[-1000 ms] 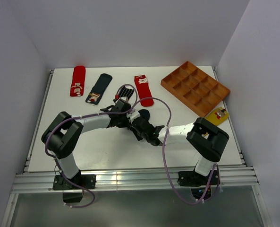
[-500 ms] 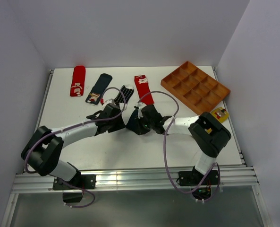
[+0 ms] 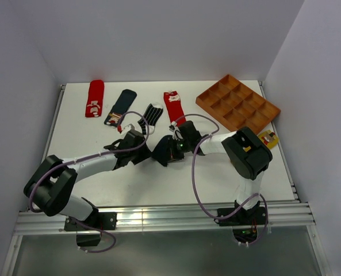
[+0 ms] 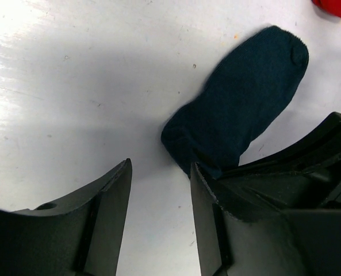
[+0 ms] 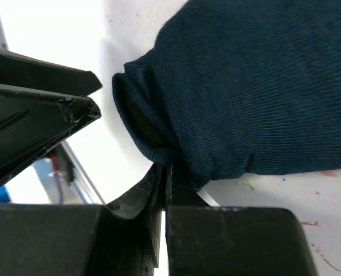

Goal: Roll the socks
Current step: Roll the sock at the center of the board.

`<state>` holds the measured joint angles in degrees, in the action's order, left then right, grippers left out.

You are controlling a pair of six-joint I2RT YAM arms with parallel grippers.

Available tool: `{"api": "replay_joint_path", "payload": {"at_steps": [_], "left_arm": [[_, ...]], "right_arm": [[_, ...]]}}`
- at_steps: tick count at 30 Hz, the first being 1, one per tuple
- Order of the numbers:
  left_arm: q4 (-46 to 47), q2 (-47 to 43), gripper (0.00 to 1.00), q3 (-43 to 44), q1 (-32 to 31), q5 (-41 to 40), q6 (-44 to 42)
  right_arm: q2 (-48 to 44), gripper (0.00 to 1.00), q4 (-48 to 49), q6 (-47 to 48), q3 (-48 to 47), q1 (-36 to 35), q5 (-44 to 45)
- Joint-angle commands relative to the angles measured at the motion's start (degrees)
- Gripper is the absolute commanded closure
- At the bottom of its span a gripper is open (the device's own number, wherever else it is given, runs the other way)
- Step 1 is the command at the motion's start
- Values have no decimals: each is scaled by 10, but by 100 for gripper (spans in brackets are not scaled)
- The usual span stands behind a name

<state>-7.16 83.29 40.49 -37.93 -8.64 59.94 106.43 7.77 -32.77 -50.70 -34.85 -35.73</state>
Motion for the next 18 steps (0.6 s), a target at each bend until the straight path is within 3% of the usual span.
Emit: {"api": "replay_joint_path", "payload": {"at_steps": [1, 18], "left_arm": [[45, 13, 50, -2, 1, 1, 35], [53, 90, 64, 13, 1, 6, 54]], "right_arm": [[20, 100, 14, -52, -4, 7, -34], [42, 97, 43, -85, 14, 14, -32]]}}
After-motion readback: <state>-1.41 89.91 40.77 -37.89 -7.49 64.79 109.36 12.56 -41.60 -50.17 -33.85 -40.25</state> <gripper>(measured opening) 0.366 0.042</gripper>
